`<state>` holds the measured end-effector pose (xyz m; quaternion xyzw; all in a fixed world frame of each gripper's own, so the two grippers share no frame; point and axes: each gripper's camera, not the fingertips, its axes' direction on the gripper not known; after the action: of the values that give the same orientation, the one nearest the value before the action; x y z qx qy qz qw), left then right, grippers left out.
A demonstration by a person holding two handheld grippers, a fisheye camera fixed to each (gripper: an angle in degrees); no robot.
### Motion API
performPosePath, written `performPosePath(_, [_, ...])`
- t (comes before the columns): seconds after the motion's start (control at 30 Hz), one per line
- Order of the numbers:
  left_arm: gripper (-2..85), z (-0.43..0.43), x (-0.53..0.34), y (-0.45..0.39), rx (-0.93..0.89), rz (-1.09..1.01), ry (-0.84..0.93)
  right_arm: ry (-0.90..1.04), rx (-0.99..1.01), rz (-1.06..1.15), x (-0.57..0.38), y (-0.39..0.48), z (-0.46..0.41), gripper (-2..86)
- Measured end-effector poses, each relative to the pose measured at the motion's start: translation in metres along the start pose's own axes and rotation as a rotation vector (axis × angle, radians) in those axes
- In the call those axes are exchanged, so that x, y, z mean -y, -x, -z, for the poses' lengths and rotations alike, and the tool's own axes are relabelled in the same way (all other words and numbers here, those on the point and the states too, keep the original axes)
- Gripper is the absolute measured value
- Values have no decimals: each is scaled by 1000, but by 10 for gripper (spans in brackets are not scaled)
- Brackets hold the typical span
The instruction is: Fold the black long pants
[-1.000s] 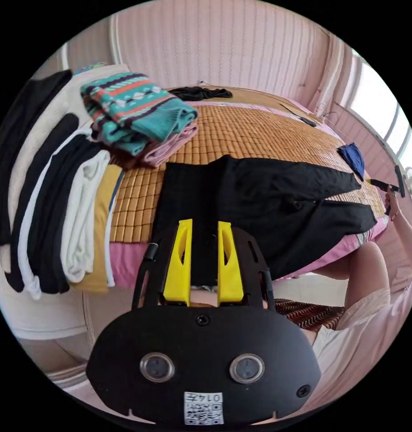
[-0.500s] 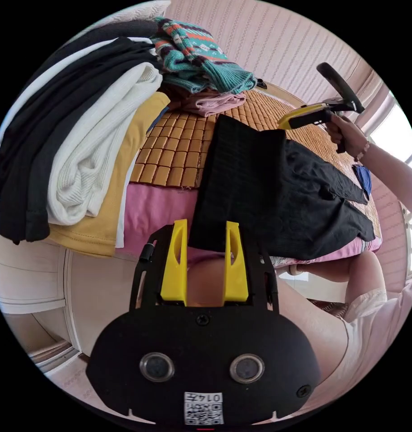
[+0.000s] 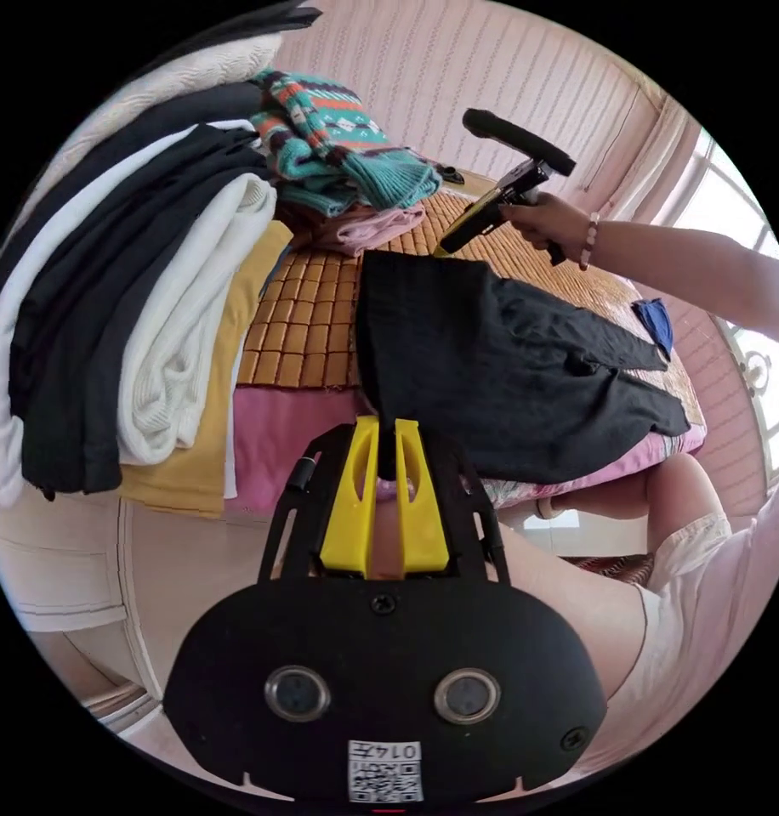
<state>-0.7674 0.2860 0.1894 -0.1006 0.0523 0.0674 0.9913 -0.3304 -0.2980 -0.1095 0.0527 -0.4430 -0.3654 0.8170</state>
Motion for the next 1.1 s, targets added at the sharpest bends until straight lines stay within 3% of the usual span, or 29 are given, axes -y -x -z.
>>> performPosePath(0.2, [54,-17,4,12,115,20,103,-31,25,-29,20,-24,14,15])
performPosePath(0.3, [74,-17,-7,27,82,133,111,-90,70,-47,-8,-41,37,62])
performPosePath(0.47, [73,21,-27,24,150,127,19,-227,93,-207,-168,-81,87,79])
performPosePath(0.6, [37,41,-36,-23,288,-135,-19,-199,10,-462,-320,-107,110,76])
performPosePath(0.67, [14,38,-36,-54,396,-235,-28,-143,-176,-679,-422,-117,135,46])
performPosePath(0.73, [-1,30,-33,-84,361,-332,-33,-112,-271,-828,-491,-119,154,20])
performPosePath(0.9, [-6,-5,-19,-172,-56,-496,-2,-76,-173,-1081,-619,-124,181,47])
performPosePath(1.1, [-5,-52,-25,-266,-199,-710,85,-148,-103,-1330,-731,-148,231,62])
